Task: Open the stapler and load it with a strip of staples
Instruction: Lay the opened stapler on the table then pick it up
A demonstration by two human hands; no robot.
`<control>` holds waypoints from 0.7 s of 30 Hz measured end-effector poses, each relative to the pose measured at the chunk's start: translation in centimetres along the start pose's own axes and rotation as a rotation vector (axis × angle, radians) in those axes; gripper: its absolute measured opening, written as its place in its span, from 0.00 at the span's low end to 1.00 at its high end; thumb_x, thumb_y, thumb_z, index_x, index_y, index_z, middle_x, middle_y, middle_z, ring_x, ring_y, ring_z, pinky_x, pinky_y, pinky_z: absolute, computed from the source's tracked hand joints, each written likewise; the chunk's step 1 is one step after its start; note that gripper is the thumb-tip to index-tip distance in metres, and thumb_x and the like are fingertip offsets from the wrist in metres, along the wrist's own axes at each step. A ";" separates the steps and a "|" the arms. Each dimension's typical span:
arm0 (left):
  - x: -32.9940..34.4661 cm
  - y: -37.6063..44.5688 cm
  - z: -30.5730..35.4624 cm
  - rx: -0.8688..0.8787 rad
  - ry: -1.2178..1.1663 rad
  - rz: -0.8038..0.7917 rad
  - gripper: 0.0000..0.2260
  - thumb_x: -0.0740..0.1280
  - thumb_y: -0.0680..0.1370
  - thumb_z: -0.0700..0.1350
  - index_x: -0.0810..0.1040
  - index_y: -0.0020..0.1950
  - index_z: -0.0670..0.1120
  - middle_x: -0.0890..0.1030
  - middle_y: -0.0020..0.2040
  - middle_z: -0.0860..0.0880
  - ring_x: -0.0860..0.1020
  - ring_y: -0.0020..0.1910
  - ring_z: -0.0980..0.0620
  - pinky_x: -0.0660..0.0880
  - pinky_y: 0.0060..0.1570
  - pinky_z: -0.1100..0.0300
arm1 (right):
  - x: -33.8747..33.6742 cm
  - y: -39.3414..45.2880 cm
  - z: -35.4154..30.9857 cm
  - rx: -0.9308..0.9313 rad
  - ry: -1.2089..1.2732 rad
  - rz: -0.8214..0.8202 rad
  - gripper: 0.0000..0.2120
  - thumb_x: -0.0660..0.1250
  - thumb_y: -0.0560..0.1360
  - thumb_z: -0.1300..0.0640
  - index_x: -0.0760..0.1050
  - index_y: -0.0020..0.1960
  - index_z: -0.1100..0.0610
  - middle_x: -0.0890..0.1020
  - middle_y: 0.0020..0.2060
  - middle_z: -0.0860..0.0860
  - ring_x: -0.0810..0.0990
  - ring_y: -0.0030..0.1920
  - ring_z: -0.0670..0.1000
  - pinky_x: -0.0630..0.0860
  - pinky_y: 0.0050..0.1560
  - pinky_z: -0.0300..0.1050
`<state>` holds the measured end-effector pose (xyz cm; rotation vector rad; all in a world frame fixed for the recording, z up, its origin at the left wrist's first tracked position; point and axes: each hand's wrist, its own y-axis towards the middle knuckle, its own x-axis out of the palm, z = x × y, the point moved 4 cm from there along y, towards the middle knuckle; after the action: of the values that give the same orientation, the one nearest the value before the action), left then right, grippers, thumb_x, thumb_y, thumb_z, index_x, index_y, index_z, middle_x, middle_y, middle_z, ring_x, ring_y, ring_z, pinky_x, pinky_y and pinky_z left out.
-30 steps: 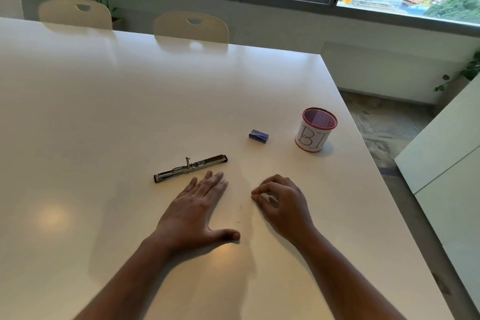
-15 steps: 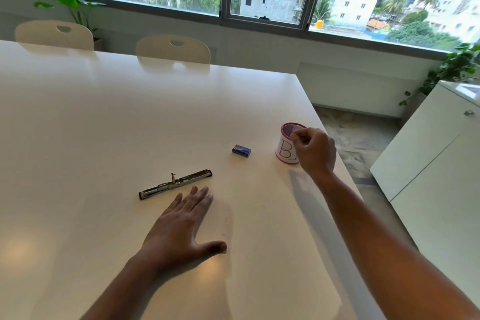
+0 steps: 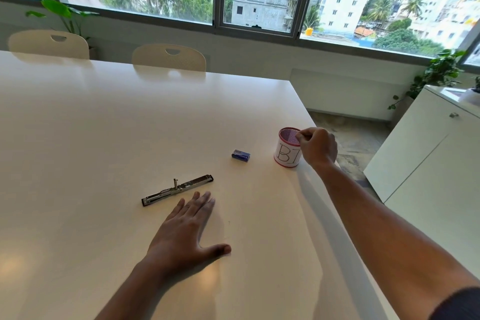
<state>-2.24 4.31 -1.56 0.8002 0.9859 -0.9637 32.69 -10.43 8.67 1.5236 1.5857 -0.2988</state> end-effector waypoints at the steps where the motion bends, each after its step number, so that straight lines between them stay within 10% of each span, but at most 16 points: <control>1: 0.0 0.0 0.0 0.001 -0.001 0.002 0.54 0.52 0.67 0.85 0.46 0.85 0.58 0.44 0.85 0.62 0.39 0.82 0.64 0.44 0.84 0.56 | -0.2 -0.3 -0.2 -0.008 0.005 0.014 0.08 0.75 0.77 0.51 0.88 0.52 0.53 0.89 0.48 0.55 0.86 0.50 0.60 0.73 0.45 0.43; 7: 0.3 0.2 -0.1 0.000 0.003 0.002 0.55 0.51 0.66 0.86 0.49 0.85 0.56 0.46 0.85 0.61 0.41 0.83 0.62 0.44 0.84 0.55 | -0.5 -6.7 -1.7 -0.058 0.135 -0.034 0.06 0.76 0.75 0.50 0.88 0.49 0.52 0.90 0.45 0.53 0.86 0.46 0.56 0.80 0.48 0.48; 17: 0.5 -1.3 0.2 0.046 0.064 -0.084 0.57 0.51 0.68 0.84 0.43 0.85 0.50 0.39 0.85 0.55 0.37 0.84 0.57 0.38 0.82 0.55 | 1.9 -23.4 -4.0 -0.349 0.156 -0.457 0.03 0.76 0.75 0.50 0.87 0.49 0.46 0.85 0.42 0.38 0.82 0.39 0.38 0.74 0.39 0.27; 21: 0.7 -3.0 0.3 0.062 0.077 -0.111 0.58 0.48 0.66 0.85 0.40 0.85 0.50 0.37 0.85 0.54 0.34 0.83 0.56 0.36 0.82 0.55 | 1.6 -25.0 -4.8 -0.489 0.070 -0.413 0.07 0.72 0.79 0.51 0.87 0.56 0.47 0.84 0.46 0.39 0.81 0.43 0.42 0.80 0.42 0.41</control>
<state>-4.72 2.73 -2.45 0.8470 1.0799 -1.0696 8.58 -11.39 0.48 0.8389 1.8580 -0.0716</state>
